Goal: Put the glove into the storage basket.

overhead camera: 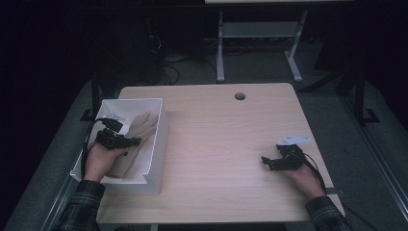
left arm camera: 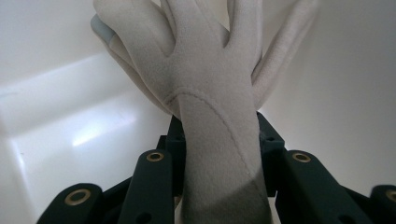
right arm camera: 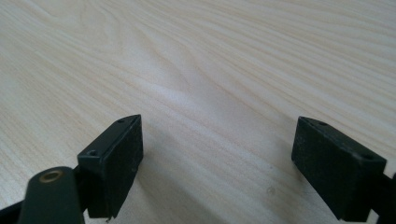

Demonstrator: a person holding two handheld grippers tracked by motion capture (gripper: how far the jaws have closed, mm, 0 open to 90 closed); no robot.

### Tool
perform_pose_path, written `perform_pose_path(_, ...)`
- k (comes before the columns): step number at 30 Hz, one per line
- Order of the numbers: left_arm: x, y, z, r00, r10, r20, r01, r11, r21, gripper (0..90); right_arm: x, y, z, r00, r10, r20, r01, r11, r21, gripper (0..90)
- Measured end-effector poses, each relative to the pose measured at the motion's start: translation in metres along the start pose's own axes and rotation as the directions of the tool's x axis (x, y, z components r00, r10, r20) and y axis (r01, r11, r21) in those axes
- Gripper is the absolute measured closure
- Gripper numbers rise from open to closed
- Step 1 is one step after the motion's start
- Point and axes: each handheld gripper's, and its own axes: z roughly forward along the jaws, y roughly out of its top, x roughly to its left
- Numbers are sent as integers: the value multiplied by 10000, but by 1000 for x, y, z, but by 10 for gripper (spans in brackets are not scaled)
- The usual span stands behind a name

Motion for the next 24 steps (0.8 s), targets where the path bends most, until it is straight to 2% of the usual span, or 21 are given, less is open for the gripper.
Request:
perform_pose_path(10, 4, -13, 31, 10000, -18, 66, 14, 9982, 602, 656, 0, 0, 0, 10000, -14, -3, 14, 10000, -3, 163)
perform_pose_path(16, 4, -15, 36, 10000, 48, 18, -50, 9949, 1011, 619, 0, 0, 0, 10000, -12, -3, 12, 10000, 1, 163)
perform_pose_path(21, 3, -17, 42, 9999, -63, -145, 80, 9928, 1198, 444, 0, 0, 0, 10000, -6, 2, 6, 10000, -3, 163)
perform_pose_path(24, 3, -18, 44, 9997, -7, -253, 37, 9929, 1187, 286, 0, 0, 0, 10000, -5, -1, 5, 10000, 3, 163)
